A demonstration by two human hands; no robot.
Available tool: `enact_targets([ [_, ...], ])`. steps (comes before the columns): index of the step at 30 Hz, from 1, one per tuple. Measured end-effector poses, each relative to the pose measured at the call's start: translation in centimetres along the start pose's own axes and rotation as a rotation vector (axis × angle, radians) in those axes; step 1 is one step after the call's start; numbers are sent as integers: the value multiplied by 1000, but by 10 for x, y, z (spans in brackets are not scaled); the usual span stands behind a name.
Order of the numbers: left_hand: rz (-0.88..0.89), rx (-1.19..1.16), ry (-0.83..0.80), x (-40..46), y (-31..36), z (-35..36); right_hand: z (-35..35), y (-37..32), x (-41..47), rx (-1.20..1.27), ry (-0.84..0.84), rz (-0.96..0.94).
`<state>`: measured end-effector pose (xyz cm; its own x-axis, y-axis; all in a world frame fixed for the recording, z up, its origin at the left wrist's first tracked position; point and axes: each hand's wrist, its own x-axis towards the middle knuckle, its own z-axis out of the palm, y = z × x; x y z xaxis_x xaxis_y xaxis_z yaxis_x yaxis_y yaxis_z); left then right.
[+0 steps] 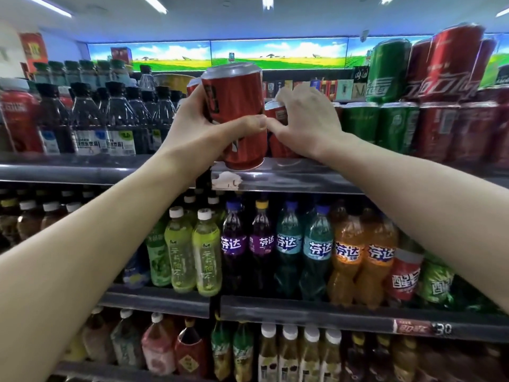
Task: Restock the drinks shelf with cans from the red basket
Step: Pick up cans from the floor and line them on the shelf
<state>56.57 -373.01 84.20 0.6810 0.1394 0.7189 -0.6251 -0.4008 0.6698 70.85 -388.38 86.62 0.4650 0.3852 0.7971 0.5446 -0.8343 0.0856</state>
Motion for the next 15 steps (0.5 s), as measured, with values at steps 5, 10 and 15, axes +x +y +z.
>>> enact_targets([
  [5,3,-14,-7,16,-11,9,3,12,10,-217,-16,-41],
  [10,13,-35,-13,35,-26,10,11,16,10,-238,-50,-29],
  [15,15,-63,-92,53,-33,9,12,7,6,-227,-4,0],
])
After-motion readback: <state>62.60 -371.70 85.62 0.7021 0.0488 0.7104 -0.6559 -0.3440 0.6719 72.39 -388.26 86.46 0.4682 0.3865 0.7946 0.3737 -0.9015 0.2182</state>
